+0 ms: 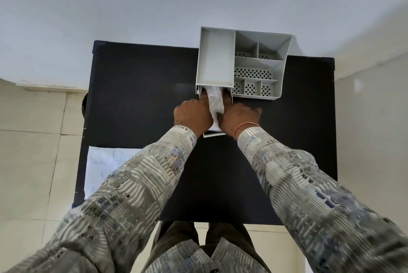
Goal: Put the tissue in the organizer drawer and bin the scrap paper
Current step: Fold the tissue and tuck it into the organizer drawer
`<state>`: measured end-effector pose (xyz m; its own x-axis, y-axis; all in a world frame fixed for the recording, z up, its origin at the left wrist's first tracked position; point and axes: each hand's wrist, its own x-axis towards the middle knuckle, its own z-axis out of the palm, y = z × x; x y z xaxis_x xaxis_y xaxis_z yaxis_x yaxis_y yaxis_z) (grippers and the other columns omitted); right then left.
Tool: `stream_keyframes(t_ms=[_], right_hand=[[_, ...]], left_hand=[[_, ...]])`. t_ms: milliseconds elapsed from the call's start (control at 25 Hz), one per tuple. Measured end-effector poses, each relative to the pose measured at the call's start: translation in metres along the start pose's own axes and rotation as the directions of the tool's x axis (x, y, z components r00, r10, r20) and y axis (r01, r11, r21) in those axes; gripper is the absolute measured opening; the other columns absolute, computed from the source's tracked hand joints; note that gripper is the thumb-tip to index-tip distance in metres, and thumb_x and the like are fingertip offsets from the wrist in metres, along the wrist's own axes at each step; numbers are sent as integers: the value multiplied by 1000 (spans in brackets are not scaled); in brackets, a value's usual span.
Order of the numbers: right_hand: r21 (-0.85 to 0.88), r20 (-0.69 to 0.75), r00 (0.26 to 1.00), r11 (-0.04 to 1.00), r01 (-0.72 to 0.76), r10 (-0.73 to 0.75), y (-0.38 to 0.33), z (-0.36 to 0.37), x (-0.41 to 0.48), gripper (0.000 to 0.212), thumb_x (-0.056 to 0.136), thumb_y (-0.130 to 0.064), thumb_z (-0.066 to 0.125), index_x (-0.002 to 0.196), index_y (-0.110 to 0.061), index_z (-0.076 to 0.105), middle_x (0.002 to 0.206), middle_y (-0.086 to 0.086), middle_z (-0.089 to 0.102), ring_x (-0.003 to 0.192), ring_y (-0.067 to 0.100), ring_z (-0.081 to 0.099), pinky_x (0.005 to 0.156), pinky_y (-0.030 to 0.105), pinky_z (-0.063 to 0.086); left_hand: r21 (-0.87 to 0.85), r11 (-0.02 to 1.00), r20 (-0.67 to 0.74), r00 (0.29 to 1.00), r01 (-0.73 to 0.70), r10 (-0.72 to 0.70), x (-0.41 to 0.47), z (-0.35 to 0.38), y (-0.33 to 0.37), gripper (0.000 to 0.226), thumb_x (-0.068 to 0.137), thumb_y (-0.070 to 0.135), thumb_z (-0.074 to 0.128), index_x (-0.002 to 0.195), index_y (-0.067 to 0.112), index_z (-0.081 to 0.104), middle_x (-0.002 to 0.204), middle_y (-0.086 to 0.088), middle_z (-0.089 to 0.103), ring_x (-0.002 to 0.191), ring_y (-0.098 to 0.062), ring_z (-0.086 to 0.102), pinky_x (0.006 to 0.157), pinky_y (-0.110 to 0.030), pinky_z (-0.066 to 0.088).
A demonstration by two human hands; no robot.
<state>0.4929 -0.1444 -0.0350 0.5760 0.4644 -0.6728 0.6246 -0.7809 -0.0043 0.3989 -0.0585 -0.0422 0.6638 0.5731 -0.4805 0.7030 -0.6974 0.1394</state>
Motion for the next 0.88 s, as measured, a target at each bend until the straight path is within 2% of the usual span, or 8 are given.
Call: stream_keyframes(t_ms=[80, 160, 320, 360, 440, 560, 720, 880], right_hand=[[56, 32, 999, 998, -3, 1, 0, -6, -8, 81, 98, -52, 48, 165, -39, 4, 145, 17, 60, 131, 42, 59, 115, 69, 31], [77, -30, 999, 997, 22, -20, -1, -14, -22, 77, 99, -50, 48, 165, -30, 14, 142, 18, 61, 129, 41, 60, 113, 66, 37], [-15, -419, 884, 975, 222, -207, -4, -10, -54, 60, 96, -41, 27, 135, -8, 59, 126, 15, 69, 117, 37, 65, 106, 55, 48], [-8, -413, 868, 954, 300, -277, -6, -9, -54, 59, 96, -38, 28, 134, -7, 60, 129, 16, 67, 120, 37, 64, 107, 52, 48], [46, -286, 881, 913, 405, -376, -13, -7, -44, 57, 100, -28, 47, 153, -6, 44, 156, 19, 49, 146, 37, 45, 121, 48, 39], [43, -108, 916, 919, 392, -386, -18, -2, -12, 79, 97, -21, 61, 165, -8, 20, 171, 18, 23, 160, 36, 20, 129, 46, 26], [75, -84, 929, 927, 367, -361, -24, 3, 9, 67, 99, -20, 55, 160, -6, 31, 166, 20, 30, 157, 39, 24, 126, 49, 30], [108, -234, 881, 889, 444, -412, -20, 3, 0, 65, 97, -11, 53, 159, -8, 35, 157, 19, 44, 149, 39, 37, 119, 50, 41]], left_hand=[[-27, 1000, 64, 998, 5, -3, 2, -4, 4, 67, 98, 29, 53, 160, 15, 32, 127, -19, 70, 119, -44, 67, 90, -48, 55], [-84, 996, 51, 999, 23, -19, -3, -5, 2, 69, 100, 32, 51, 164, 21, 28, 127, -18, 70, 118, -44, 67, 91, -49, 55], [-193, 979, -232, 973, -64, 18, -27, 10, -18, 63, 102, 39, 53, 163, 32, 35, 118, -13, 74, 104, -41, 73, 85, -51, 59], [-193, 978, -275, 961, -82, 26, -32, 15, -21, 64, 102, 39, 53, 162, 31, 36, 115, -12, 75, 98, -40, 75, 82, -50, 61], [-180, 981, -278, 960, -74, 22, -38, 21, -26, 68, 100, 39, 56, 164, 28, 36, 112, -13, 76, 92, -40, 76, 78, -49, 61], [-129, 990, -227, 973, -58, 28, -37, 22, -24, 72, 100, 39, 56, 166, 25, 30, 119, -13, 74, 97, -42, 75, 79, -48, 60], [-85, 993, -209, 976, -83, 64, -33, 20, -20, 76, 97, 29, 60, 166, 22, 29, 125, -14, 69, 98, -45, 73, 80, -51, 59], [-133, 985, -208, 975, -112, 82, -21, 19, -22, 56, 92, 7, 61, 148, 9, 56, 115, -18, 66, 93, -42, 72, 83, -49, 57]])
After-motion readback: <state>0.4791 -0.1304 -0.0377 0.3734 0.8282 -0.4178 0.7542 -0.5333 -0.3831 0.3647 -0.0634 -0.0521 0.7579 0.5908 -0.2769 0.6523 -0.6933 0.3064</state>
